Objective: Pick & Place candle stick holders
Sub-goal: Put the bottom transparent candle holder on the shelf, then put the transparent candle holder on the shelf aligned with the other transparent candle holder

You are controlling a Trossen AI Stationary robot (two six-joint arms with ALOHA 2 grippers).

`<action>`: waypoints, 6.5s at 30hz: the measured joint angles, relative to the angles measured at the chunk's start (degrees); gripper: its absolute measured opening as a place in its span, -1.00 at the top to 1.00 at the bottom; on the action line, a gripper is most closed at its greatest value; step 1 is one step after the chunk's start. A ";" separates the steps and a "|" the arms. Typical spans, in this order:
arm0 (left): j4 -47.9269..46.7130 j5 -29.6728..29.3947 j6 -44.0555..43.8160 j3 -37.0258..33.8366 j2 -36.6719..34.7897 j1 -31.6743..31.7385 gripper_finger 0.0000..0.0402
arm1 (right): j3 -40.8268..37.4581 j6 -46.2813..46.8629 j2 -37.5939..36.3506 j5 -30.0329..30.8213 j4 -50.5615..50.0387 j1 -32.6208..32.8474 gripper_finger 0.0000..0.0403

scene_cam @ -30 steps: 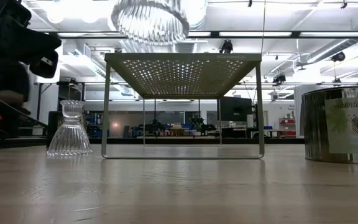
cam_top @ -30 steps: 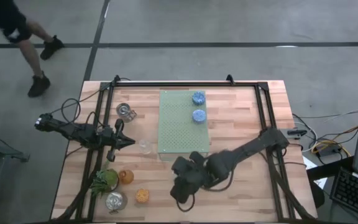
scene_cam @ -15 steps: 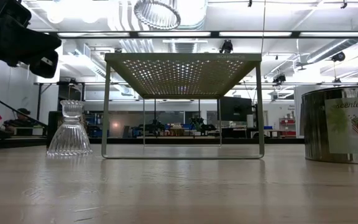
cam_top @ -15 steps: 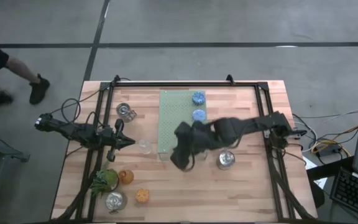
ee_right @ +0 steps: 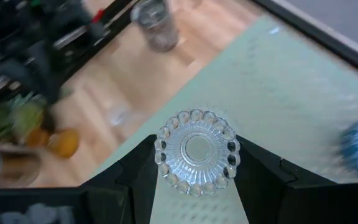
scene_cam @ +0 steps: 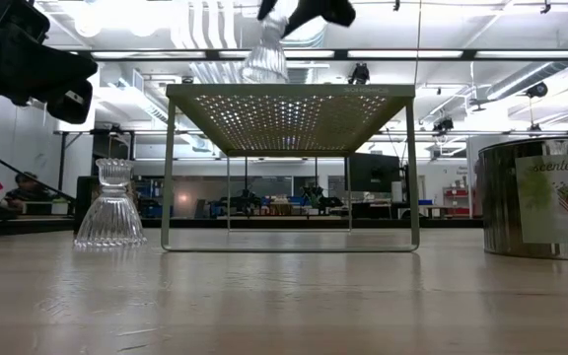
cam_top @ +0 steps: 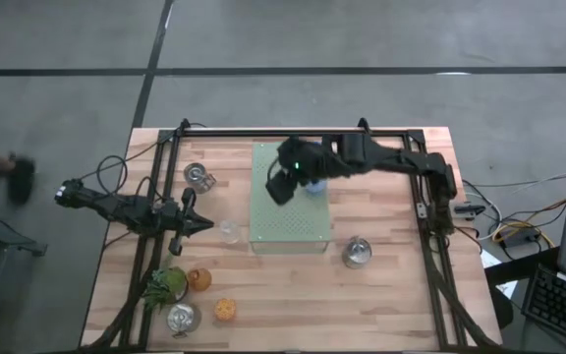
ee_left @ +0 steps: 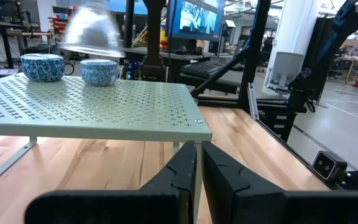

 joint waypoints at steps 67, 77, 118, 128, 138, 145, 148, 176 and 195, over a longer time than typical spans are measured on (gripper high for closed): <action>-0.01 0.02 0.01 0.00 0.00 0.00 0.86 | -10.96 -4.32 0.14 -0.89 6.67 -14.03 0.14; -0.01 0.01 0.01 0.00 -0.02 0.00 0.86 | -12.09 -4.40 0.12 -0.97 7.86 -14.00 0.14; -0.02 0.01 0.01 0.00 -0.02 -0.02 0.86 | -5.94 -16.94 0.12 -1.24 18.43 -8.31 -0.30; -0.01 0.01 0.01 0.00 -0.02 -0.01 0.86 | -7.86 -23.60 0.28 -1.39 27.08 -1.24 -0.27; -0.01 0.00 0.01 0.00 -0.01 -0.01 0.86 | -7.92 -35.57 7.24 -1.39 41.26 5.70 -0.22; -0.01 0.00 0.01 0.00 -0.02 0.00 0.86 | -6.88 -31.64 12.33 -4.82 40.81 6.44 -0.16; -0.01 0.00 0.01 0.00 -0.01 0.01 0.86 | -6.84 -31.68 14.10 -5.70 40.54 6.44 -0.16; 0.04 0.00 0.01 0.00 0.02 0.01 0.86 | -7.32 -17.70 5.52 -0.69 12.68 17.85 0.18; 0.02 0.00 0.02 0.00 0.10 -0.02 0.86 | -13.05 8.57 -7.61 31.86 -5.61 39.47 0.40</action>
